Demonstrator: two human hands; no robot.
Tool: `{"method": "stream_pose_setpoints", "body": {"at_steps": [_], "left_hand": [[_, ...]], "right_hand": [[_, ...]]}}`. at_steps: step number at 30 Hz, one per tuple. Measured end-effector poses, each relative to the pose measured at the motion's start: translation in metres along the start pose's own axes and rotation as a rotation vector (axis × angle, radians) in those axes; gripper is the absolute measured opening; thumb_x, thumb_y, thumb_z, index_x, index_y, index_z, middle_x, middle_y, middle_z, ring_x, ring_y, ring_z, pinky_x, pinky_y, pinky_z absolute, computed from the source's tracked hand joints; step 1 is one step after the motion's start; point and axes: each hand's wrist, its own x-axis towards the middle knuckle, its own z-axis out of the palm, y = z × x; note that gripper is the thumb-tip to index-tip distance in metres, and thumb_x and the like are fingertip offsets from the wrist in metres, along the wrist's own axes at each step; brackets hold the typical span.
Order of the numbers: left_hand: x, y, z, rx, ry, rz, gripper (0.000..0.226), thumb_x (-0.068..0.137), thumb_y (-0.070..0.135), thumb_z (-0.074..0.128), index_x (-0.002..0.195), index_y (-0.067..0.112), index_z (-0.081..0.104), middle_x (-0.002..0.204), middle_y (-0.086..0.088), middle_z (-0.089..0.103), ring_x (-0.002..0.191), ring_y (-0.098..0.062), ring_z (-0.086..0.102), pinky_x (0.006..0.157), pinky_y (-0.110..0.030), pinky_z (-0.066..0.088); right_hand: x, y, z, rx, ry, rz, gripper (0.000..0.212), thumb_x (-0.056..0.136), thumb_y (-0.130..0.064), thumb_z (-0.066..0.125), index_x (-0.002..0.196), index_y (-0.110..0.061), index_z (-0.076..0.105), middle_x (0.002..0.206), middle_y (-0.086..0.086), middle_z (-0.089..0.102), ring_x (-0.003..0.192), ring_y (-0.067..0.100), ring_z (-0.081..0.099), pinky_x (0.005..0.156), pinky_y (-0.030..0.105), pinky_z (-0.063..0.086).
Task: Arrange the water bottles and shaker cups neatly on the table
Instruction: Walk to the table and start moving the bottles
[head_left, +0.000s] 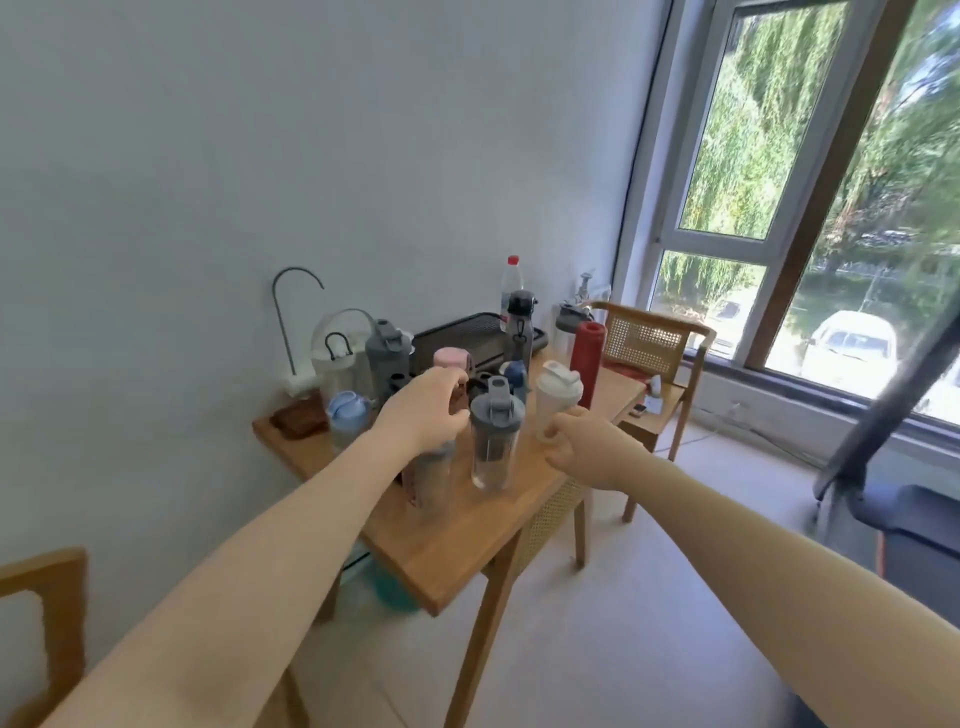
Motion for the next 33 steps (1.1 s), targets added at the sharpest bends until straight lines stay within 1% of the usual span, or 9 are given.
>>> {"method": "stream_pose_setpoints", "body": {"at_steps": [3,5,8,12,17,21,26,29,33], "left_hand": [[0.067,-0.013,0.009,-0.035,0.004,0.005,0.042,0.087,0.022,0.056,0.127,0.015,0.045,0.12,-0.008,0.055,0.095,-0.021,0.055,0.079,-0.033,0.045],[0.097,-0.016,0.026,-0.043,-0.02,-0.007,0.042,0.087,0.022,0.056,0.128,0.017,0.044,0.117,-0.009,0.056,0.09,-0.02,0.056,0.075,-0.032,0.046],[0.131,-0.012,0.057,-0.029,-0.107,-0.041,0.043,0.089,0.022,0.054,0.13,0.013,0.042,0.122,-0.01,0.057,0.103,-0.028,0.056,0.079,-0.035,0.045],[0.165,-0.018,0.099,0.081,-0.263,-0.079,0.052,0.086,0.036,0.056,0.13,0.013,0.042,0.13,-0.01,0.047,0.117,-0.029,0.046,0.09,-0.041,0.045],[0.183,-0.026,0.121,0.22,-0.265,-0.187,0.079,0.076,0.059,0.059,0.138,0.018,0.031,0.146,-0.004,0.031,0.128,-0.027,0.035,0.099,-0.044,0.042],[0.189,-0.018,0.13,0.193,-0.309,-0.364,0.087,0.075,0.063,0.057,0.143,0.023,0.02,0.151,0.002,0.021,0.128,-0.023,0.039,0.092,-0.039,0.047],[0.19,-0.006,0.141,0.219,-0.347,-0.54,0.104,0.068,0.064,0.064,0.145,0.028,0.004,0.152,0.002,0.016,0.126,-0.025,0.041,0.088,-0.037,0.049],[0.19,0.004,0.15,0.215,-0.378,-0.658,0.117,0.062,0.06,0.07,0.143,0.033,-0.01,0.149,-0.001,0.021,0.113,-0.027,0.051,0.078,-0.034,0.05],[0.195,0.017,0.16,0.23,-0.299,-0.744,0.112,0.064,0.057,0.07,0.143,0.034,-0.008,0.146,-0.004,0.028,0.107,-0.026,0.054,0.078,-0.034,0.053]], "right_hand": [[0.065,0.019,-0.016,-0.001,0.042,-0.013,0.035,0.093,-0.023,0.046,0.125,-0.01,0.051,0.131,0.01,0.046,0.11,0.027,0.052,0.09,0.035,0.043],[0.098,0.038,-0.018,0.005,0.07,-0.008,0.035,0.093,-0.02,0.045,0.126,-0.009,0.05,0.134,0.011,0.043,0.12,0.03,0.046,0.098,0.039,0.041],[0.14,0.073,-0.011,-0.024,0.076,-0.02,0.037,0.094,-0.017,0.046,0.129,-0.008,0.05,0.142,0.009,0.039,0.134,0.03,0.032,0.11,0.041,0.03],[0.206,0.122,0.0,-0.014,0.033,0.007,0.051,0.09,-0.021,0.053,0.138,-0.012,0.038,0.147,0.012,0.034,0.138,0.031,0.026,0.11,0.043,0.03],[0.289,0.156,0.002,-0.091,-0.091,-0.053,0.066,0.09,-0.032,0.055,0.143,-0.007,0.025,0.149,0.015,0.028,0.138,0.035,0.023,0.111,0.041,0.025],[0.341,0.171,0.005,-0.097,-0.184,-0.136,0.073,0.088,-0.044,0.054,0.144,-0.009,0.023,0.15,0.015,0.027,0.138,0.037,0.025,0.11,0.046,0.028],[0.379,0.18,0.007,-0.168,-0.395,-0.289,0.081,0.078,-0.055,0.062,0.14,-0.015,0.031,0.142,0.013,0.037,0.123,0.032,0.045,0.098,0.043,0.043],[0.384,0.19,0.013,-0.276,-0.54,-0.355,0.094,0.066,-0.059,0.071,0.139,-0.019,0.029,0.136,0.013,0.037,0.117,0.033,0.049,0.095,0.044,0.046],[0.385,0.2,0.016,-0.335,-0.561,-0.467,0.095,0.063,-0.059,0.072,0.137,-0.02,0.028,0.129,0.01,0.038,0.109,0.032,0.052,0.09,0.044,0.049]]}}
